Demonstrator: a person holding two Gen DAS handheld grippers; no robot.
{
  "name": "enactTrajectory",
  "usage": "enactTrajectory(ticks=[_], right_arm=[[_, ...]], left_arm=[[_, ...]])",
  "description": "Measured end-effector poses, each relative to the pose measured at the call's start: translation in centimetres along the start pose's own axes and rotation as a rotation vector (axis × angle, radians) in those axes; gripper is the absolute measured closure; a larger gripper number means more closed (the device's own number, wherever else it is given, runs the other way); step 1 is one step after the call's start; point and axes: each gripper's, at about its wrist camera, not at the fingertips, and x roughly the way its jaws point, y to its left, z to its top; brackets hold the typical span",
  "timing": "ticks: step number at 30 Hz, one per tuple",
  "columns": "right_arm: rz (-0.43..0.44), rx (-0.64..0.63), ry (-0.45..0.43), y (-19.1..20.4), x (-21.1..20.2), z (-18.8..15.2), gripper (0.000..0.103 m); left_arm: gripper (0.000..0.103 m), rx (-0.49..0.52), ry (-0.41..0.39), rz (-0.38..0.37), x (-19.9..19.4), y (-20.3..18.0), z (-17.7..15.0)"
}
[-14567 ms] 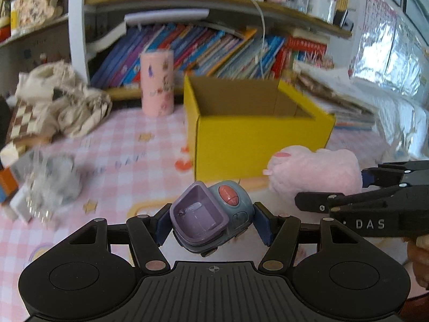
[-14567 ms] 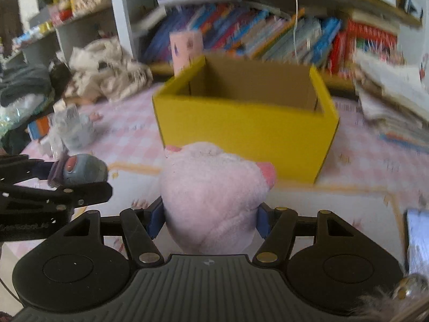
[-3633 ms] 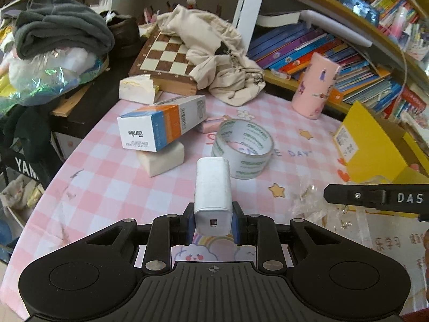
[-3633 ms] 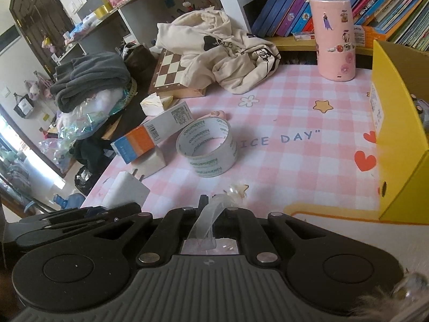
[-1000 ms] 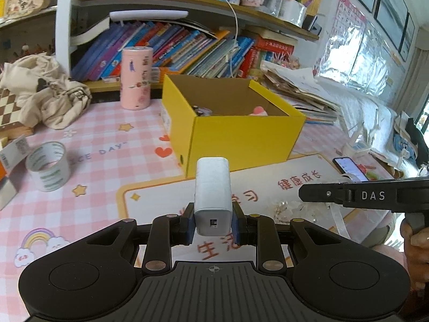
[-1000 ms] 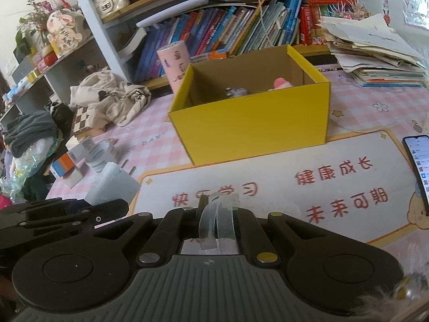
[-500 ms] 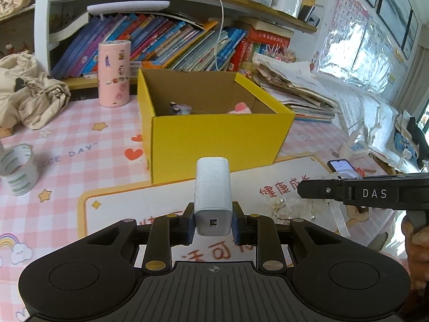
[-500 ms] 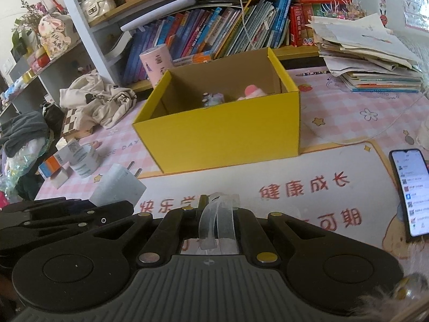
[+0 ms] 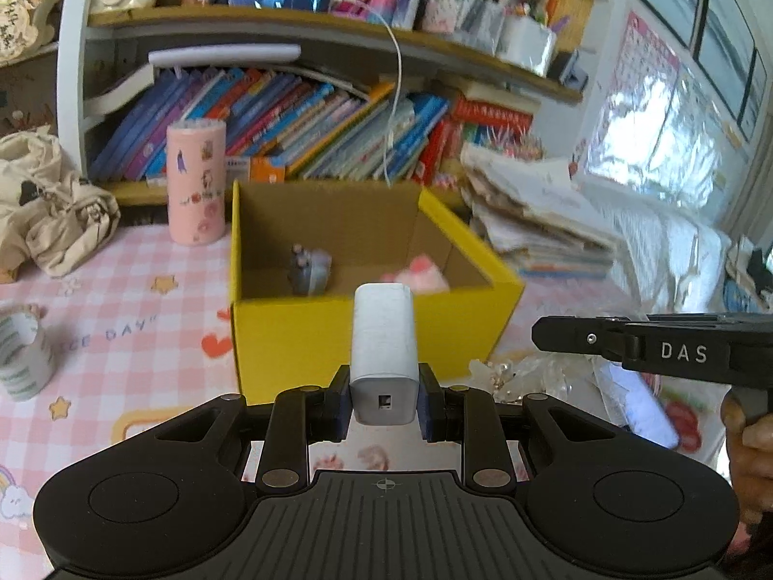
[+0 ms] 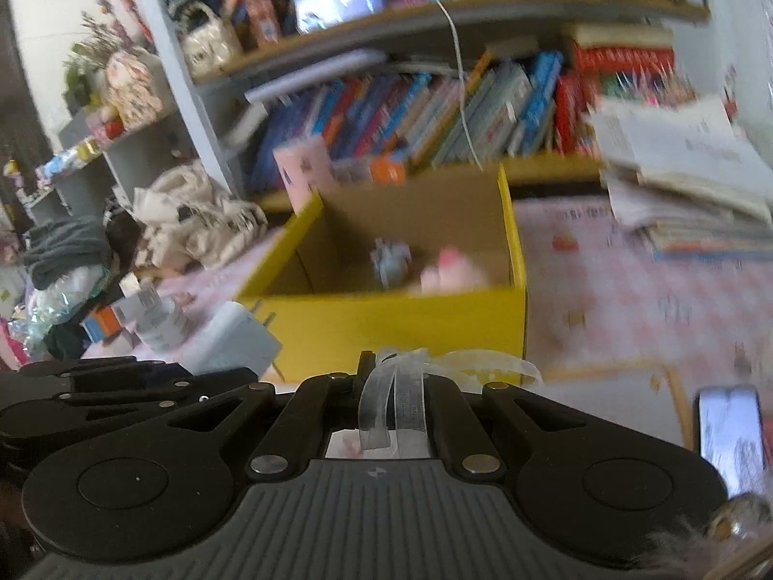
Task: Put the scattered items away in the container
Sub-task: 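Lower both tools into the yellow box and open them, releasing charger and ribbon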
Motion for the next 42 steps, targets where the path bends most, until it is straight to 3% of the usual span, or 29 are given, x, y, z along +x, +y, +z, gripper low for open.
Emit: enactTrajectory(ticks=[11, 16, 22, 30, 37, 42], right_arm=[[0.091, -0.145, -0.191, -0.5, 0.7, 8.3, 0.1], [0.111, -0.172, -0.198, -1.0, 4.2, 11.5, 0.1], [0.13, -0.168, -0.084, -2.1, 11.2, 13.1, 0.1], [0.077, -0.25, 0.086, -3.6, 19.2, 11.7, 0.1], [0.048, -0.228, 0.203, -5.2, 22.3, 11.1, 0.1], [0.075, -0.196, 0.226, -5.6, 23.2, 11.3, 0.099]], left_arm=[[0.079, 0.04, -0.13, 0.063, 1.3, -0.4, 6.3], [0.079, 0.058, -0.111, 0.106, 4.3, 0.3, 8.2], [0.078, 0.081, -0.024, 0.153, 9.0, 1.1, 8.6], [0.078, 0.11, 0.049, 0.202, 13.0, 1.3, 8.1], [0.078, 0.121, 0.133, 0.232, 15.4, 1.8, 7.3], [0.075, 0.141, 0.127, 0.221, 15.5, 1.5, 7.4]])
